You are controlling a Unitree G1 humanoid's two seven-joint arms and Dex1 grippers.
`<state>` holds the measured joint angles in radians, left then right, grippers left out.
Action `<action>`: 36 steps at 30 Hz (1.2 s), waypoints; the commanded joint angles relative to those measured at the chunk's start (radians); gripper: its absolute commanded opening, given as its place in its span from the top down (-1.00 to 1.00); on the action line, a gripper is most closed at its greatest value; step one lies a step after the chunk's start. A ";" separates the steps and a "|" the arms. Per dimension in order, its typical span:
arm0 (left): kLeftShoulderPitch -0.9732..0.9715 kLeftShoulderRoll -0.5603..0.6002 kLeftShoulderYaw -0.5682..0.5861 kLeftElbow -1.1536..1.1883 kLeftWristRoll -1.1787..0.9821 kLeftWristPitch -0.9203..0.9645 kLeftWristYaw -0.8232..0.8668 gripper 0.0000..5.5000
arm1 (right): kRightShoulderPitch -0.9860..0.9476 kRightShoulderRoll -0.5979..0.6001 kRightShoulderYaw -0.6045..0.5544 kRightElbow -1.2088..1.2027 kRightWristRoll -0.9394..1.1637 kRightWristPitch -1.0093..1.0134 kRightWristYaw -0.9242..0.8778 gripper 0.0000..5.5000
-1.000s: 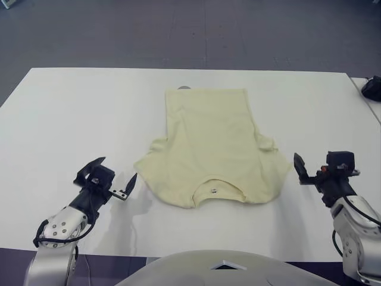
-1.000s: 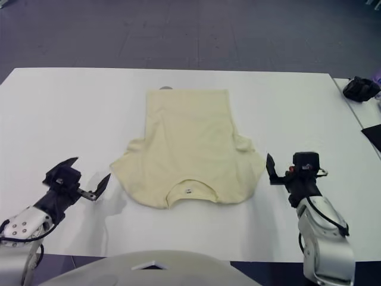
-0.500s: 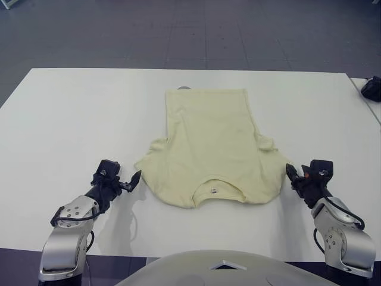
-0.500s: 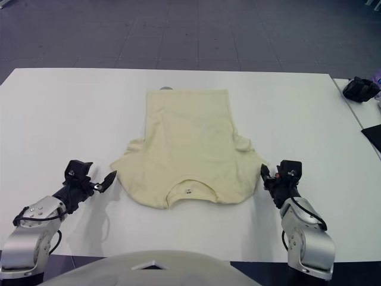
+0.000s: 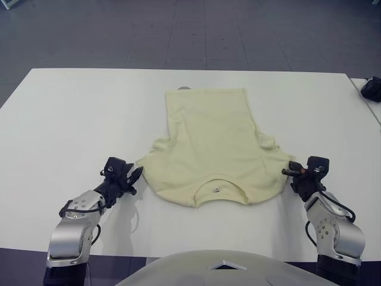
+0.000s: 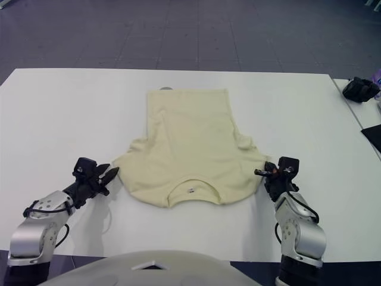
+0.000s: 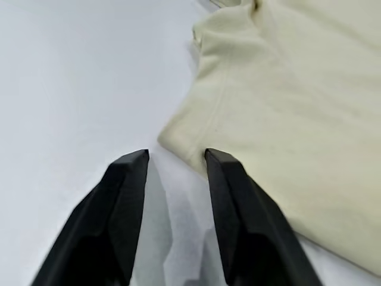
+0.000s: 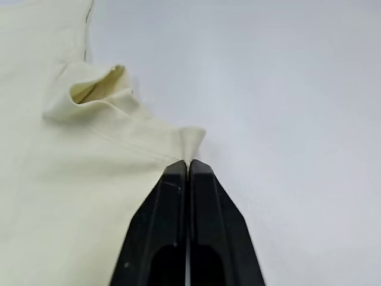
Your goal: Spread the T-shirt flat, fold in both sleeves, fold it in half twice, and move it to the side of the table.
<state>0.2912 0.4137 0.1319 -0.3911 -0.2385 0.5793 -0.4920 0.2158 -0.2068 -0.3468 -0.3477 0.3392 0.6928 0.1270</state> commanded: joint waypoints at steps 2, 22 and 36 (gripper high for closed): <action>-0.024 0.002 -0.016 0.050 -0.015 -0.012 -0.015 0.72 | 0.000 -0.006 0.017 0.008 0.004 0.015 0.010 1.00; -0.110 0.142 0.034 -0.027 -0.072 -0.051 -0.117 0.99 | 0.041 -0.088 0.126 -0.352 0.054 0.159 0.057 1.00; -0.413 0.161 -0.344 -0.023 0.084 0.021 -0.162 0.99 | -0.100 -0.152 0.369 -0.367 0.074 0.336 0.095 1.00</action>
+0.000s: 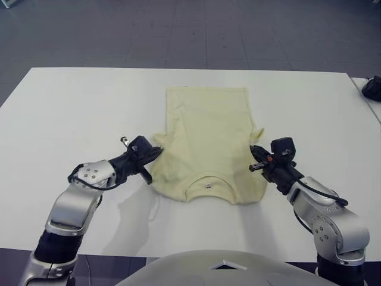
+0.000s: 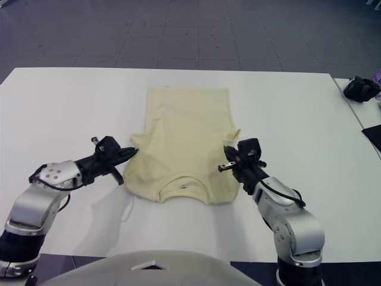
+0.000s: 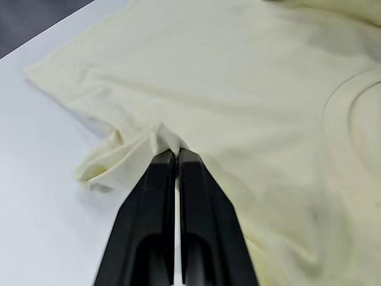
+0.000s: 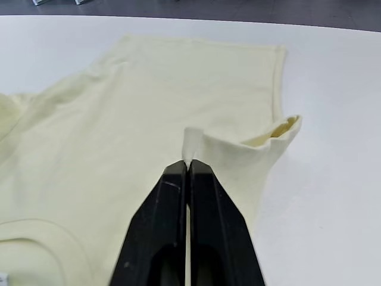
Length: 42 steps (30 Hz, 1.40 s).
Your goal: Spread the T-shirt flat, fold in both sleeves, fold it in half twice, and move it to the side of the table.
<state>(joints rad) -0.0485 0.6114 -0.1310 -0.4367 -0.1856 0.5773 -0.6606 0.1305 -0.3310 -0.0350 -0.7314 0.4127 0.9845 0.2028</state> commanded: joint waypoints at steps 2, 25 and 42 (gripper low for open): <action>-0.088 -0.052 -0.121 0.044 0.046 0.014 0.009 0.99 | -0.025 -0.030 0.084 0.030 -0.001 0.049 0.025 1.00; -0.080 0.058 -0.027 0.236 0.153 -0.280 -0.016 -0.16 | -0.115 -0.200 -0.148 0.056 0.126 0.123 0.150 -0.15; -0.439 -0.132 -0.201 0.980 0.424 -0.713 0.084 -0.96 | 0.223 -0.389 0.167 0.226 -0.338 -0.379 0.190 -0.96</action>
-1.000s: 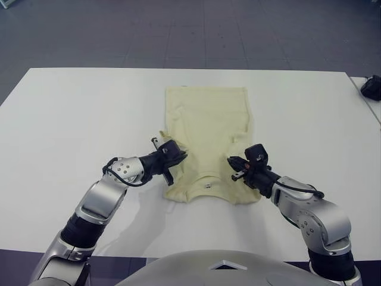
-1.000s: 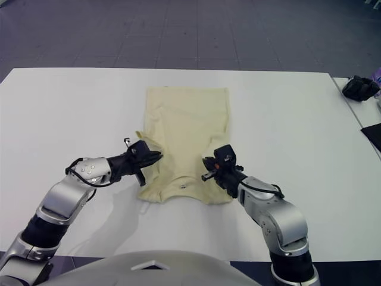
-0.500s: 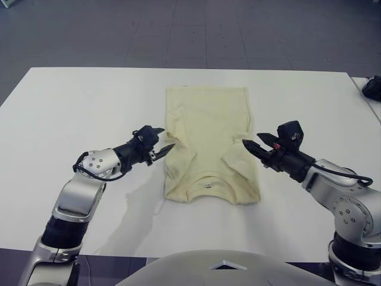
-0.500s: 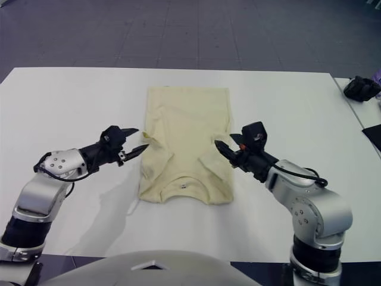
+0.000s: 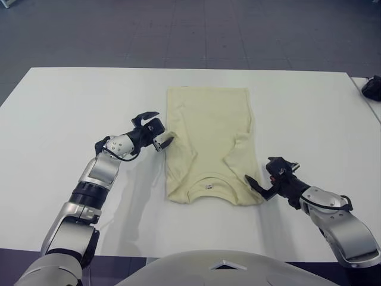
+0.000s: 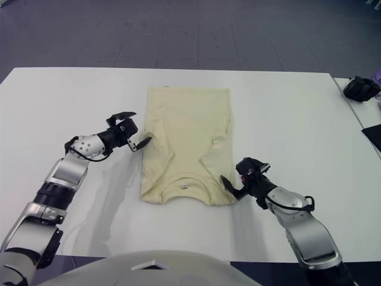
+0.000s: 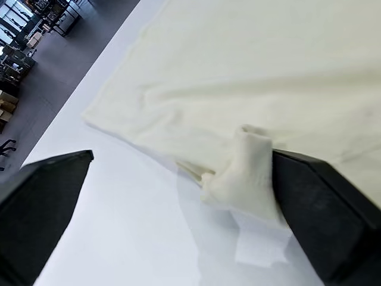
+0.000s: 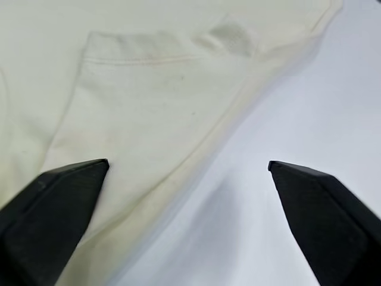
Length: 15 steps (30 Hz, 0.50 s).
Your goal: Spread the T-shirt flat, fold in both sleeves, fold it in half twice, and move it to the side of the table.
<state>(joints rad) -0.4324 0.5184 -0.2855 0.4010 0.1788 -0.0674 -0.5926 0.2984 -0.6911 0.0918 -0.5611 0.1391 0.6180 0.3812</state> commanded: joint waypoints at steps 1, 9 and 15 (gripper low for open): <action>-0.071 -0.057 -0.051 0.180 0.064 -0.085 0.027 -0.96 | 0.056 -0.028 0.043 0.061 -0.076 -0.026 0.011 -0.96; -0.100 -0.048 -0.044 0.166 0.063 -0.167 -0.010 -0.96 | 0.014 0.031 -0.095 -0.063 0.026 0.017 0.029 -0.96; 0.202 0.140 0.124 -0.411 -0.064 -0.040 -0.127 -0.96 | -0.045 0.004 -0.320 -0.200 0.172 0.082 0.093 -0.96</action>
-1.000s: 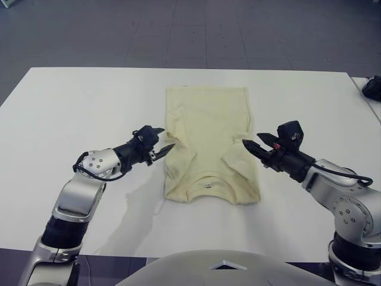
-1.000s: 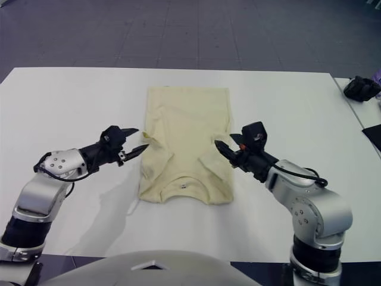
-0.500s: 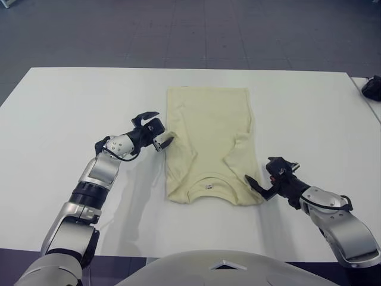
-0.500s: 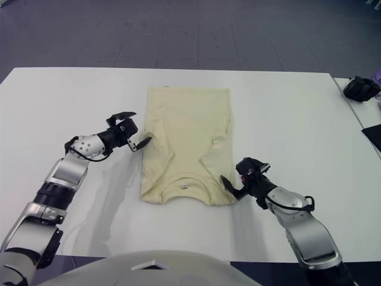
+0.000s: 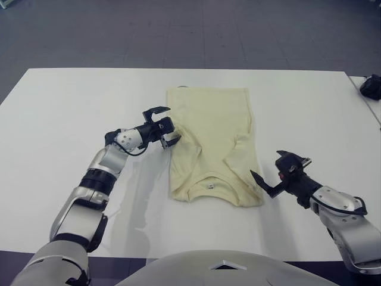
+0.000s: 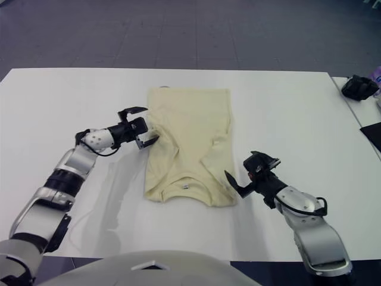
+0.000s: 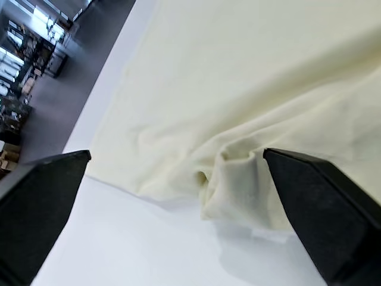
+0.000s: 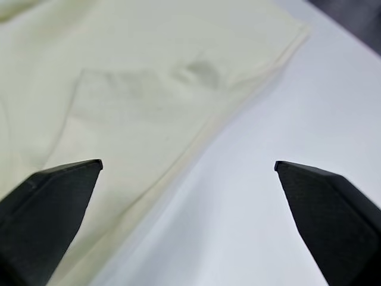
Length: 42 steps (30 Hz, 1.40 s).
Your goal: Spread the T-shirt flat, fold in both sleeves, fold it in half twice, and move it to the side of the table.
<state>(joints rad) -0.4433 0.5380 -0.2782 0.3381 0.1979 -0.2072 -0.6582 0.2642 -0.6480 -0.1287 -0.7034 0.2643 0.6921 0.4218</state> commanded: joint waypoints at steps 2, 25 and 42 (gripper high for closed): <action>0.348 0.159 0.168 -0.505 -0.120 0.125 -0.076 -0.96 | 0.064 -0.087 -0.101 -0.047 -0.030 -0.112 0.095 -0.96; 0.634 0.275 0.089 -0.408 0.019 -0.426 -0.141 -0.86 | 0.381 -0.075 0.094 0.466 -0.655 -1.183 0.064 -0.96; 0.455 0.245 -0.062 -0.167 0.197 -0.647 -0.024 0.23 | 0.461 -0.187 0.091 0.805 -0.818 -1.434 -0.269 -0.96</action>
<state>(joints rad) 0.0441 0.7866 -0.3010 0.1299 0.3396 -0.8497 -0.6646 0.7267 -0.7827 -0.0699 -0.0562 -0.4316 -0.8157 0.0784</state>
